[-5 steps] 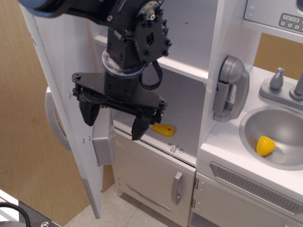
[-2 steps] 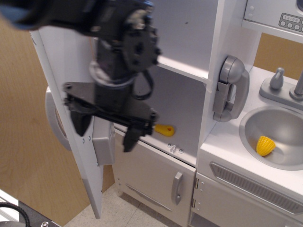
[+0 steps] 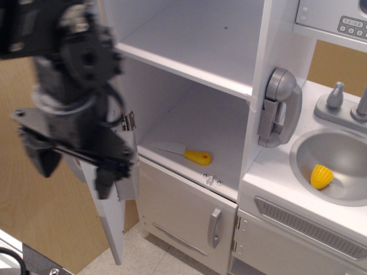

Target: Close fridge

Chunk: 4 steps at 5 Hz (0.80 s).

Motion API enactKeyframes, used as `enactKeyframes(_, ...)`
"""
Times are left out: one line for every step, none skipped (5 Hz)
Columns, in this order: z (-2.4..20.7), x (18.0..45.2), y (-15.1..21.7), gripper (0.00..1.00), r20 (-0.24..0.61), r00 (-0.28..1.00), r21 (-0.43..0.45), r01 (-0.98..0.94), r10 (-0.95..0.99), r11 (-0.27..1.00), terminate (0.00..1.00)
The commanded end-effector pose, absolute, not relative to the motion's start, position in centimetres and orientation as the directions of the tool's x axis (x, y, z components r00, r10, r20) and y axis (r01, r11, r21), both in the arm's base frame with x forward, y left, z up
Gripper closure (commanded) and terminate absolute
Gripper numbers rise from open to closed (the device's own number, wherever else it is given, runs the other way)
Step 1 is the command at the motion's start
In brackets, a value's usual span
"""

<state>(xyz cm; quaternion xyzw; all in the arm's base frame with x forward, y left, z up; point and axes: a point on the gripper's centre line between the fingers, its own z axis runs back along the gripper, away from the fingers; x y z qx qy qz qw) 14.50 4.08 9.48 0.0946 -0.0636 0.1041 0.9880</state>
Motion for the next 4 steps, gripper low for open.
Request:
enactKeyframes(11.0,13.7,7.9,0.00,0.148,0.981,0.171,-0.149,0.124,0.974,0.00)
enactKeyframes(11.7,13.8,10.3,0.00,0.157,0.986,0.161,-0.081,0.055,0.984,0.00)
enactKeyframes(12.5,14.7,12.5,0.00,0.135,0.989,0.156,-0.081,0.060,0.984,0.00)
enactKeyframes(13.1,16.6,13.7,0.00,0.117,0.988,0.146,-0.121,0.105,0.982,0.00)
